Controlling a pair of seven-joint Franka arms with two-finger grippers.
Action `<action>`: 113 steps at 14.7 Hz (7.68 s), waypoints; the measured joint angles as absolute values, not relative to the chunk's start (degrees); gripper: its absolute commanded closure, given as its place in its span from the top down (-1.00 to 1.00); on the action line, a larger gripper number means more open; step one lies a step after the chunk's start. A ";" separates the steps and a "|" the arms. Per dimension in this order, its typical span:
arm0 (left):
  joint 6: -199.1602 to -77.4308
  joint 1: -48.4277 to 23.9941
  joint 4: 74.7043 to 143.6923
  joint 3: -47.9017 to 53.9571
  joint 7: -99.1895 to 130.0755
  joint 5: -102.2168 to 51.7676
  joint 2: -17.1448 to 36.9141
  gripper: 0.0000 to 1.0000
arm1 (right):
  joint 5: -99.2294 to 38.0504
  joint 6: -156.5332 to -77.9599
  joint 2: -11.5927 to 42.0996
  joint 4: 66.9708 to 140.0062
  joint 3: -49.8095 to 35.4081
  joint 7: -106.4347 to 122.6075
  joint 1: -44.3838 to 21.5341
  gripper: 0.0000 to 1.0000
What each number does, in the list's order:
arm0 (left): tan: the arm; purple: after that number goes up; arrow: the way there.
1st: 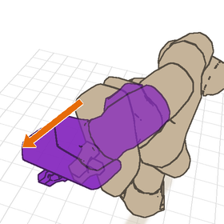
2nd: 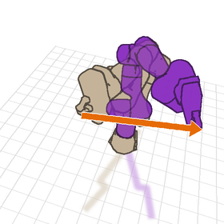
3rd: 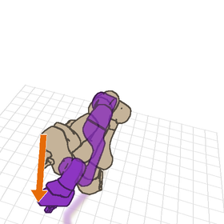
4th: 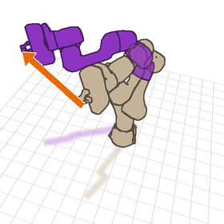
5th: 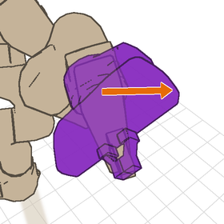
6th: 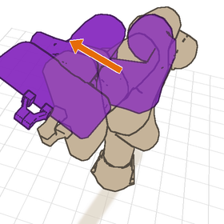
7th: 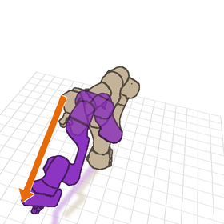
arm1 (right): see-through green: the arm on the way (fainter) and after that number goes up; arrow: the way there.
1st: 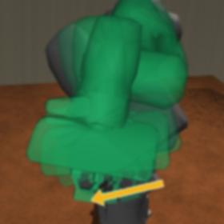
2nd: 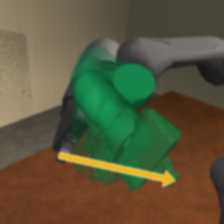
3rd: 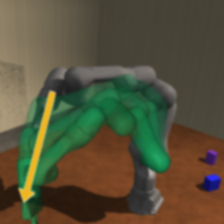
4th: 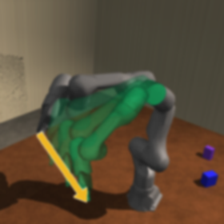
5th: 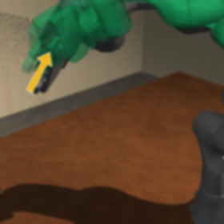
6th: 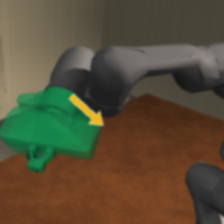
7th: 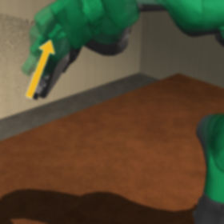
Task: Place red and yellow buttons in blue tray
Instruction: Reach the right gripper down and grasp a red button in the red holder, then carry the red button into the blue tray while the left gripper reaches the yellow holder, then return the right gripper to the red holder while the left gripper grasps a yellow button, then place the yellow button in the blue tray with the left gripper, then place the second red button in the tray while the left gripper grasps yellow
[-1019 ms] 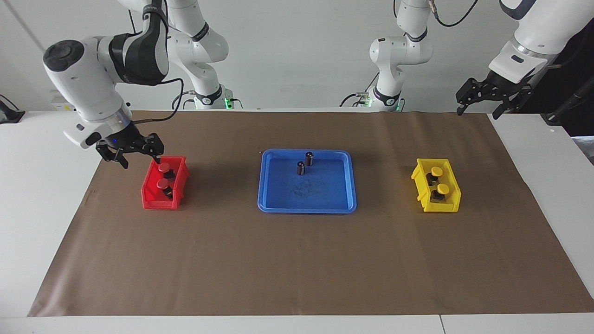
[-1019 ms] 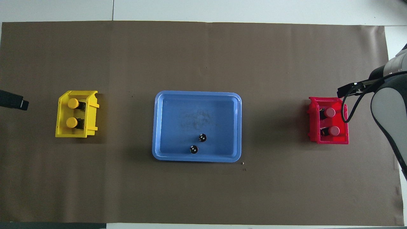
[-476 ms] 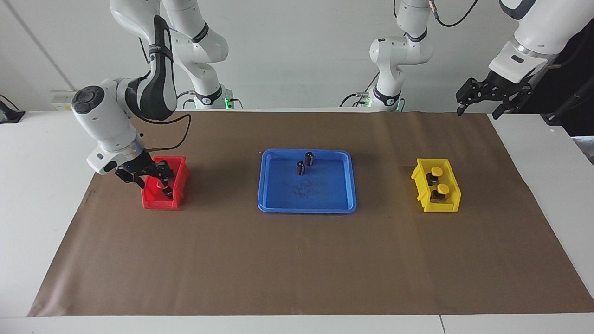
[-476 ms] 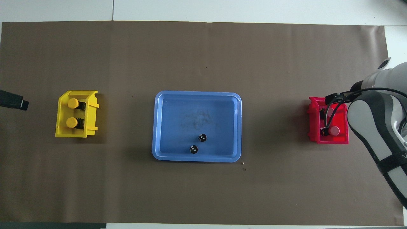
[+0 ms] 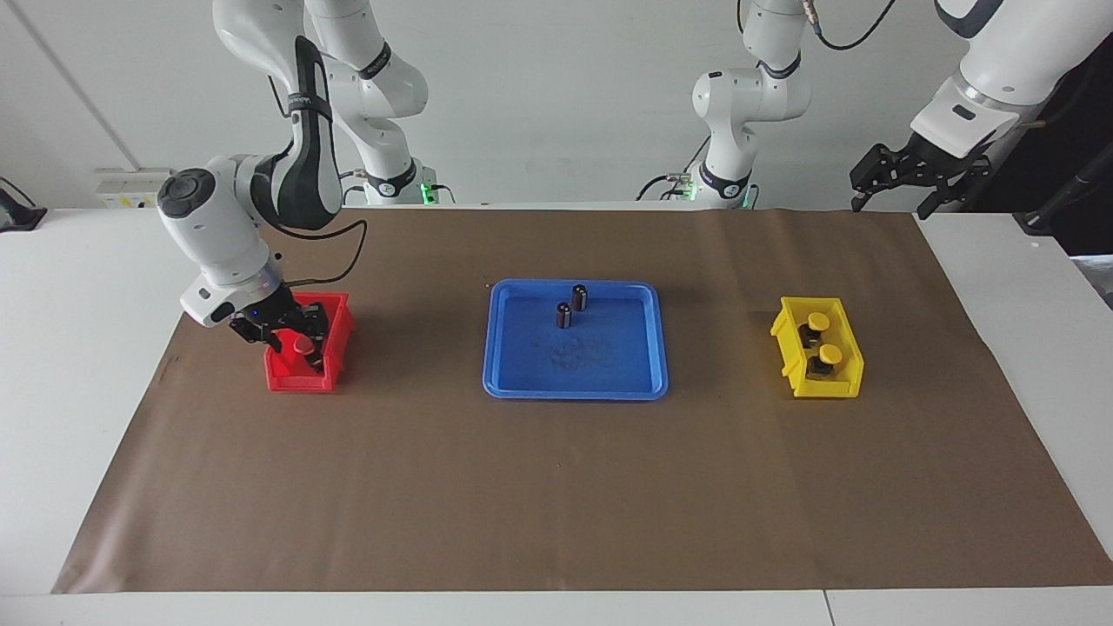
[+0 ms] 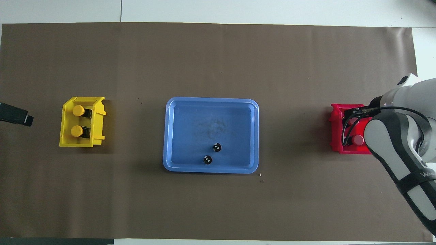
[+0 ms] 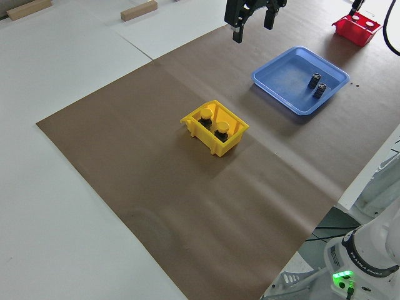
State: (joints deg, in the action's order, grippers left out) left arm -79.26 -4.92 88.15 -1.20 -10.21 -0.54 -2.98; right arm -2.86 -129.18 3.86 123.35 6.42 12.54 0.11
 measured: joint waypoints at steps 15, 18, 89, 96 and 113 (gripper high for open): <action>-78.84 -5.92 88.91 1.07 -6.69 -0.54 -5.53 1.00 | -2.87 -133.08 3.45 127.04 6.51 12.72 0.67 0.32; -79.03 -5.74 88.92 0.87 -5.39 -0.54 -5.53 1.00 | -2.87 -133.81 3.70 127.61 6.51 13.42 0.88 -0.03; -118.14 -33.49 105.65 2.88 44.75 1.56 11.23 -0.97 | -1.43 -131.65 -4.75 136.90 6.57 15.15 1.39 0.30; -126.81 -37.93 106.73 2.43 51.45 1.56 18.06 0.84 | -1.43 -131.65 -5.04 137.84 6.59 19.77 3.43 -0.50; -117.46 -3.43 115.69 0.20 -2.52 4.27 1.50 0.87 | -3.83 -116.40 11.64 101.95 4.03 -28.08 -30.23 -0.44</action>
